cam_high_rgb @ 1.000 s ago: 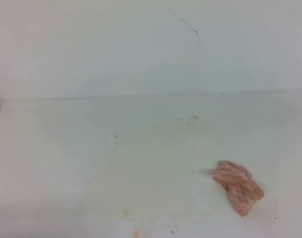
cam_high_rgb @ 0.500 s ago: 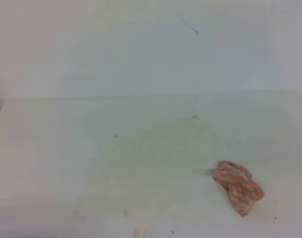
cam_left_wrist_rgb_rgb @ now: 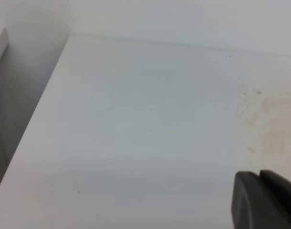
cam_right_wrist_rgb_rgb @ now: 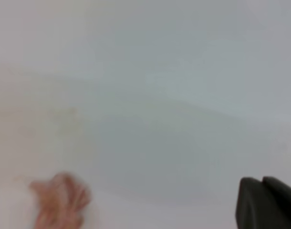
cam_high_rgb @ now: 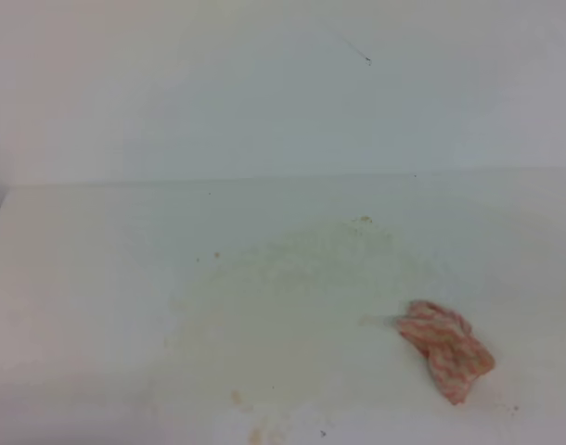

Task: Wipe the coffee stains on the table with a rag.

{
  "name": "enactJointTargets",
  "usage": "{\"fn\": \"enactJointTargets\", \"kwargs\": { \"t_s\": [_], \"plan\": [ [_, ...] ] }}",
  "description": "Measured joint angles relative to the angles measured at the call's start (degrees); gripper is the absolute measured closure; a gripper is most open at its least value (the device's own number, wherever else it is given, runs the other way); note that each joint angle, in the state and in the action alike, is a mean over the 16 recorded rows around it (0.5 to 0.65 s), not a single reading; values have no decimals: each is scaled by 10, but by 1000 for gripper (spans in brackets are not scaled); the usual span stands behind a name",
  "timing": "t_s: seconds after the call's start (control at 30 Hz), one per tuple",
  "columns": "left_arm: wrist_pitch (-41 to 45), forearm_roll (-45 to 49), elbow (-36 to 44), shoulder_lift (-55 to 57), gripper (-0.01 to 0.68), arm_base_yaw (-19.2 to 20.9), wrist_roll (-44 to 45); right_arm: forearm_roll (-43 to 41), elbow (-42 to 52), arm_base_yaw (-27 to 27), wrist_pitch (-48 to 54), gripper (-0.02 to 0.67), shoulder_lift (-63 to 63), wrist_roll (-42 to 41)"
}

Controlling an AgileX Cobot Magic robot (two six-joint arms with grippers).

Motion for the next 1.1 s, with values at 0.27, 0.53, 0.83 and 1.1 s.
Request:
{"fn": "enactJointTargets", "kwargs": {
  "t_s": [0.27,0.53,0.83,1.1],
  "plan": [
    [0,0,0,0,675,0,0,13,111,-94,-112,648,-128,33],
    [1,0,-1,1,675,0,0,36,283,-134,-203,648,-232,67],
    [1,0,-1,1,675,0,0,32,369,-136,-173,648,-291,70],
    [1,0,-1,0,675,0,0,26,372,-137,-143,648,-295,70]
  ]
}}
